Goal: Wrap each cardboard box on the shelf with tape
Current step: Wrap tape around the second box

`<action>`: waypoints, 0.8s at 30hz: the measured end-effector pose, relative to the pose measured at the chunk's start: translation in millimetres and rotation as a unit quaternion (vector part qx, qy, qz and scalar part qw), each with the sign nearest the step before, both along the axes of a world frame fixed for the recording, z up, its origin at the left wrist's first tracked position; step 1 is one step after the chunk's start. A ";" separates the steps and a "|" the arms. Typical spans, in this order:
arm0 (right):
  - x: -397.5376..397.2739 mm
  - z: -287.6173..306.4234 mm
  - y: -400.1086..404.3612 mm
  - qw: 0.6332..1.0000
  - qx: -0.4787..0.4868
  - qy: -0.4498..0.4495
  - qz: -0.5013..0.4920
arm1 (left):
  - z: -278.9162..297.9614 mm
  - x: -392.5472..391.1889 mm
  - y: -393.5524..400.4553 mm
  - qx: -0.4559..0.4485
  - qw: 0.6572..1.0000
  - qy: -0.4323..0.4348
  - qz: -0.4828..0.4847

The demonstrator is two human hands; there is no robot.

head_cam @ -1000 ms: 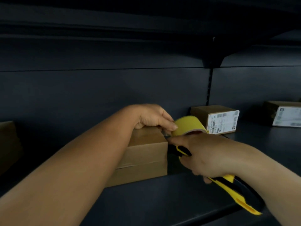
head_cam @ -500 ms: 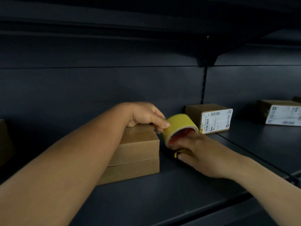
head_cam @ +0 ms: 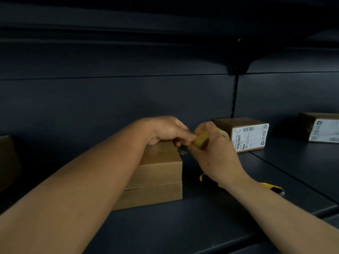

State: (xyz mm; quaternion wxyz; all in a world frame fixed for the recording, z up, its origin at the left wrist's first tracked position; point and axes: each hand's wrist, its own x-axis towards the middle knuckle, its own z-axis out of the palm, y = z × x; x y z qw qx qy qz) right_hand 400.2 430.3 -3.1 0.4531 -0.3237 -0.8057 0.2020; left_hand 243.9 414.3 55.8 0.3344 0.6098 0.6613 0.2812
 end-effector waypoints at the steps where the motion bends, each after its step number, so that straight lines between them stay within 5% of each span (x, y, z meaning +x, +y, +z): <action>1: -1.1 0.5 1.4 1.000 0.001 0.017 0.000 | 0.1 0.1 0.0 0.004 1.000 -0.007 0.002; 12: -0.2 -7.6 8.5 0.999 -0.016 0.046 0.005 | 3.2 4.2 -2.8 0.008 0.999 -0.039 0.010; 19: 4.4 -8.9 12.1 0.996 -0.055 0.070 0.003 | 22.2 13.8 -7.1 0.046 0.973 0.207 0.095; 24: 5.5 -10.1 16.1 0.990 -0.091 0.105 0.017 | 43.5 7.1 -59.9 0.055 0.960 0.262 -0.080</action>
